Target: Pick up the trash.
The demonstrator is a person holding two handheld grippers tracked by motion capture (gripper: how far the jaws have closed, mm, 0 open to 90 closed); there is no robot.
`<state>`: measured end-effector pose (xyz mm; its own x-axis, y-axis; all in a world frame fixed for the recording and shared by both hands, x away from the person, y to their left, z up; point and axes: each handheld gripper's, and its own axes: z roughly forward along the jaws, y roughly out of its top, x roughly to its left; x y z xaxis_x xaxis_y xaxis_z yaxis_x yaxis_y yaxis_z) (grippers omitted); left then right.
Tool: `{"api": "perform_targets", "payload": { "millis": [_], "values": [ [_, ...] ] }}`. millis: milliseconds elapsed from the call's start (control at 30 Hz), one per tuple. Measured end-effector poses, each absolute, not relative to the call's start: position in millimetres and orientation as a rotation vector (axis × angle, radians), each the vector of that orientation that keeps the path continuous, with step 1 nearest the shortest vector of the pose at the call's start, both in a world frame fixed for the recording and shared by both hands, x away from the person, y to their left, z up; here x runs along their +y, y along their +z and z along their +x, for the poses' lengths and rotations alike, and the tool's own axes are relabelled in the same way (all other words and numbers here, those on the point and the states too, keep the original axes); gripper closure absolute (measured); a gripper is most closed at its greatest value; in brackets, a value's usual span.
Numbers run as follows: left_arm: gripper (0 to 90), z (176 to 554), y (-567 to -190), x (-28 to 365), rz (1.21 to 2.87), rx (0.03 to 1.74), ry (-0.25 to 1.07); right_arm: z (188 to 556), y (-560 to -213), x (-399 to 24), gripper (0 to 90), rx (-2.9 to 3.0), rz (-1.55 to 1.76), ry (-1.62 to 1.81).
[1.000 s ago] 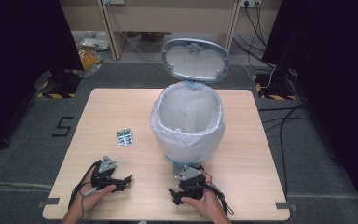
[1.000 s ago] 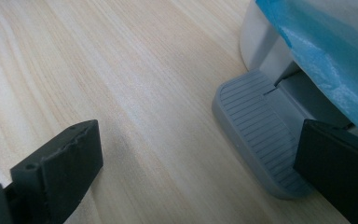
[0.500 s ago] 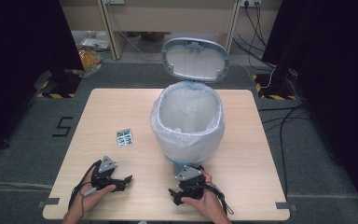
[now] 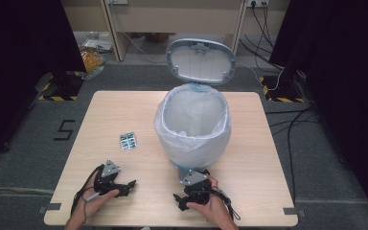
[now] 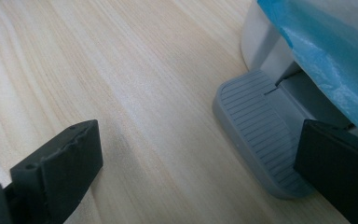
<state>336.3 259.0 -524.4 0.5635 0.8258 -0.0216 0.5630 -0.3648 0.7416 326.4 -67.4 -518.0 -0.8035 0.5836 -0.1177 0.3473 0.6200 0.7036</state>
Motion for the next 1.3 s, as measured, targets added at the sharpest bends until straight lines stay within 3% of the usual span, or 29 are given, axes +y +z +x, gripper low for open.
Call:
{"api": "perform_targets", "payload": {
  "millis": [167,567,1300],
  "values": [
    [15.5,338,-523,261,2.043,1.14,0.465,326,-518,-68,1.1,2.516,0.746,0.987],
    [14.9,367,-501,272,1.932,1.224,0.579,326,-518,-68,1.1,2.515,0.743,0.989],
    [15.0,442,-514,272,1.828,1.427,0.579,326,-518,-69,1.1,2.517,0.731,1.0]
  ]
}}
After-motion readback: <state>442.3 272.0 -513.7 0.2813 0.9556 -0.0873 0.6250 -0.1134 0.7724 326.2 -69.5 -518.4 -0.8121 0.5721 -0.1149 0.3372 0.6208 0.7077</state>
